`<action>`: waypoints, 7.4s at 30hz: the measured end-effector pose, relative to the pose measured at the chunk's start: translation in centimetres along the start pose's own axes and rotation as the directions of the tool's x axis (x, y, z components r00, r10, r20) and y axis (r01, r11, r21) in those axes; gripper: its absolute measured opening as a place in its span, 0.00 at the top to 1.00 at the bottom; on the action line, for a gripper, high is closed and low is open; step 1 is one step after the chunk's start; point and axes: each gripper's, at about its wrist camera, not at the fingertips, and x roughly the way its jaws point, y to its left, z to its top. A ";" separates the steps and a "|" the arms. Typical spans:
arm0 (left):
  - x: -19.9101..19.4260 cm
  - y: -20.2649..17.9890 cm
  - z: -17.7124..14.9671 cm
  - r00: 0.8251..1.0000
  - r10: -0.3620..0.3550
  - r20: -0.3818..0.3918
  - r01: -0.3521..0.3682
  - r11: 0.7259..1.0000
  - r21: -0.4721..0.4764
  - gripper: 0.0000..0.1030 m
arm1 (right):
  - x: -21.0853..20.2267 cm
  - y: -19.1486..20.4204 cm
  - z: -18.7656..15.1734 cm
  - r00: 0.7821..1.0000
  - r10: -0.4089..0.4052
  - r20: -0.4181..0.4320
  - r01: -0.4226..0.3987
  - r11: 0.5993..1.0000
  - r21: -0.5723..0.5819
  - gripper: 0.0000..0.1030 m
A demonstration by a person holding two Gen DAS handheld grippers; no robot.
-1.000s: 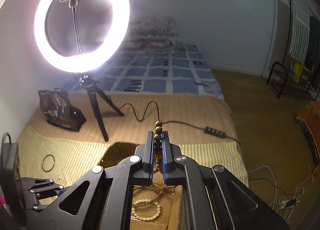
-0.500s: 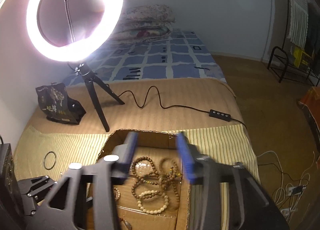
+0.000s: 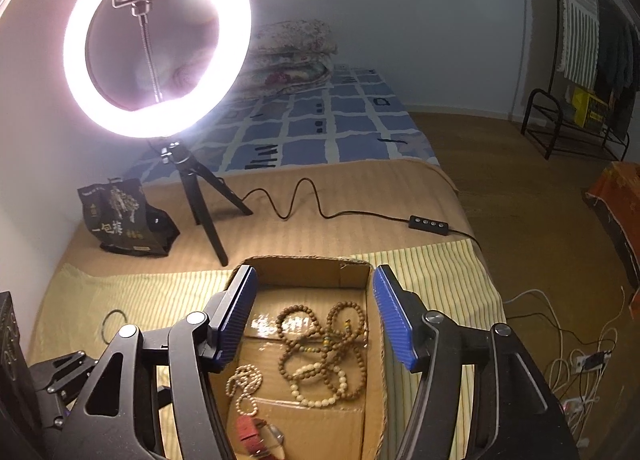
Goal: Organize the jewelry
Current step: 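Move both tools back toward the black ring and red-green pendant, then lower the right tool onto the green pendant while the left tool approaches the black ring, then close the right tool on the green pendant while the left tool grasps the black ring, then carry the pendant and ring in both tools over the box and lower them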
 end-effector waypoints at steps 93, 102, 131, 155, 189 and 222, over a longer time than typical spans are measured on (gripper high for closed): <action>0.6 27.9 -7.4 0.993 0.091 -0.081 -0.118 0.880 -0.460 0.58 | 12.9 28.0 -16.0 0.875 0.280 -0.394 -0.413 0.856 -0.310 0.80; 0.8 28.9 -7.1 0.990 0.110 -0.086 -0.138 0.871 -0.471 0.49 | 12.5 28.0 -15.7 0.890 0.267 -0.370 -0.396 0.855 -0.334 0.57; 2.6 27.5 -6.6 0.986 0.110 -0.126 -0.157 0.867 -0.473 0.22 | 14.0 24.1 -14.4 0.905 0.192 -0.379 -0.318 0.897 -0.307 0.87; 6.0 22.3 -6.1 0.923 0.337 -0.184 -0.368 0.913 -0.175 0.29 | 13.2 22.4 -14.4 0.899 0.193 -0.394 -0.333 0.884 -0.327 0.83; -1.0 21.4 -5.1 0.952 0.297 -0.077 -0.306 0.918 -0.252 0.29 | 11.7 22.6 -15.0 0.894 0.191 -0.405 -0.343 0.873 -0.346 0.74; -7.1 10.8 -2.4 0.988 0.128 0.087 -0.114 0.982 -0.148 0.29 | -0.2 13.0 -6.5 0.971 0.227 -0.073 -0.237 0.951 -0.197 0.88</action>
